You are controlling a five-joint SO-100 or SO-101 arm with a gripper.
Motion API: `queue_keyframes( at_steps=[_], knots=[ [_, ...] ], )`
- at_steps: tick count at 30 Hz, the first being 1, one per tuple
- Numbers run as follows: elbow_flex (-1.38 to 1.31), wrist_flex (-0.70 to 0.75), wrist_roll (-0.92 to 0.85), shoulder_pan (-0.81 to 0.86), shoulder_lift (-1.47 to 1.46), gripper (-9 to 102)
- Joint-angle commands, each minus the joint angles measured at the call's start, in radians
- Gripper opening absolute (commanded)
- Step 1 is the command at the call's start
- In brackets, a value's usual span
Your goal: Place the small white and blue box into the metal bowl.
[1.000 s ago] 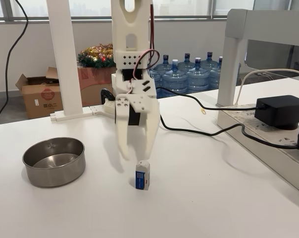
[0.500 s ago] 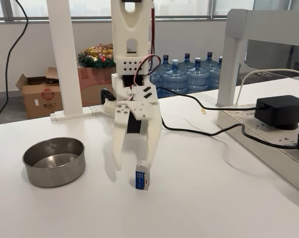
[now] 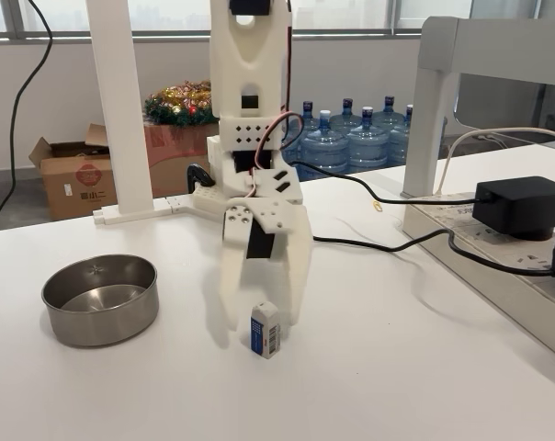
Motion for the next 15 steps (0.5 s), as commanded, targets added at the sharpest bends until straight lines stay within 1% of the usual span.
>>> queue_keyframes(
  at_steps=[1, 5, 15],
  knots=[
    [-0.044, -0.087, 0.008, -0.017, -0.069, 24],
    [-0.100, -0.133, 0.041, -0.017, -0.153, 24],
    [-0.112, -0.133, 0.044, -0.006, -0.156, 23]
  ],
)
